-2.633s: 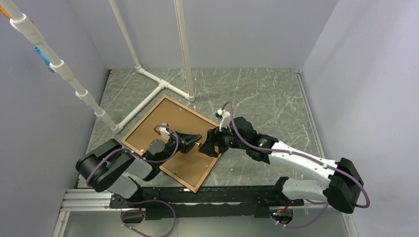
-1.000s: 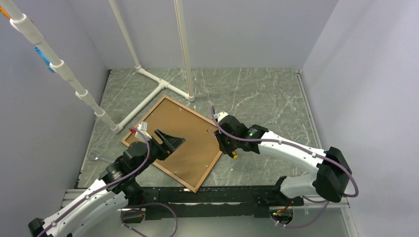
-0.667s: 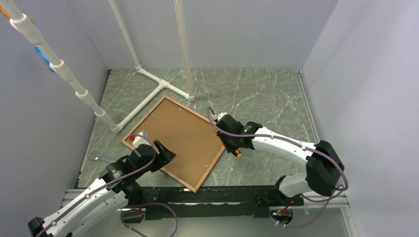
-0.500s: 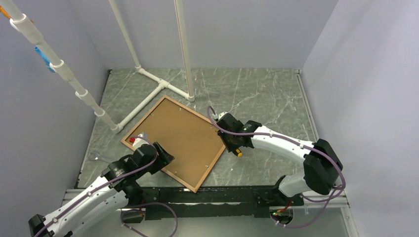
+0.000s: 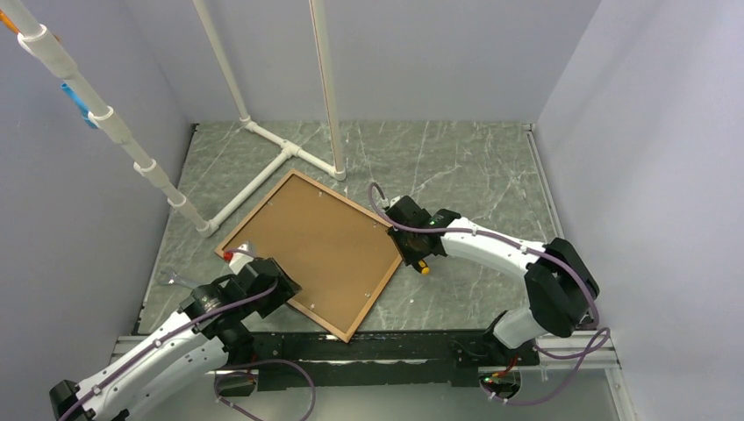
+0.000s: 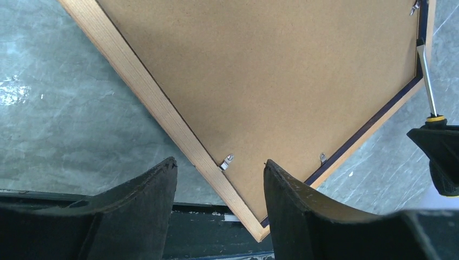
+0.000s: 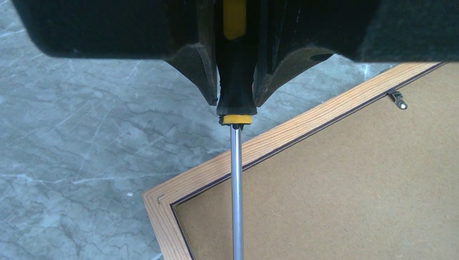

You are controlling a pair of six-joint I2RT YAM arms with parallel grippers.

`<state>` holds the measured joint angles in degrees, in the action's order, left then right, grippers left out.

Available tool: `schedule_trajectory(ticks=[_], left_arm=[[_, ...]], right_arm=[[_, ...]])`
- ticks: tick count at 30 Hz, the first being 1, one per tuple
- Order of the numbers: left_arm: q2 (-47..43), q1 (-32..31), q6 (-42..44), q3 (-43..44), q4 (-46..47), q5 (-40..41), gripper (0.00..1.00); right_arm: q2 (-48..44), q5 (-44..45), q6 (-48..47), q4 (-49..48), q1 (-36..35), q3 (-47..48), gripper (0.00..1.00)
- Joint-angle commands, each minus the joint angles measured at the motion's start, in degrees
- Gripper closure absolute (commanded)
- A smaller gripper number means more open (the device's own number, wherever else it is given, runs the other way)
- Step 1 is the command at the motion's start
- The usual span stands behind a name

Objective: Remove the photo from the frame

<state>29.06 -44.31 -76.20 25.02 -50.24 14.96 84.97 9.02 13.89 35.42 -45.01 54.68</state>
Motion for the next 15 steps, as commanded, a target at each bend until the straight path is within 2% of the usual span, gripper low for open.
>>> schedule_trajectory(ticks=[1, 8, 15], left_arm=[[-2.1, 0.18, -7.43, 1.15, -6.91, 5.18, 0.36], [-2.07, 0.18, -7.87, -1.65, -5.04, 6.81, 0.38], [1.88, 0.15, -7.94, -1.68, -3.38, 7.14, 0.36]], right_arm=[[0.38, -1.55, -0.68, -4.0, 0.21, 2.3, 1.0], [3.13, -0.91, -0.88, -6.01, 0.34, 3.25, 1.0], [5.22, -0.59, -1.79, -8.22, 0.5, 4.17, 1.0]])
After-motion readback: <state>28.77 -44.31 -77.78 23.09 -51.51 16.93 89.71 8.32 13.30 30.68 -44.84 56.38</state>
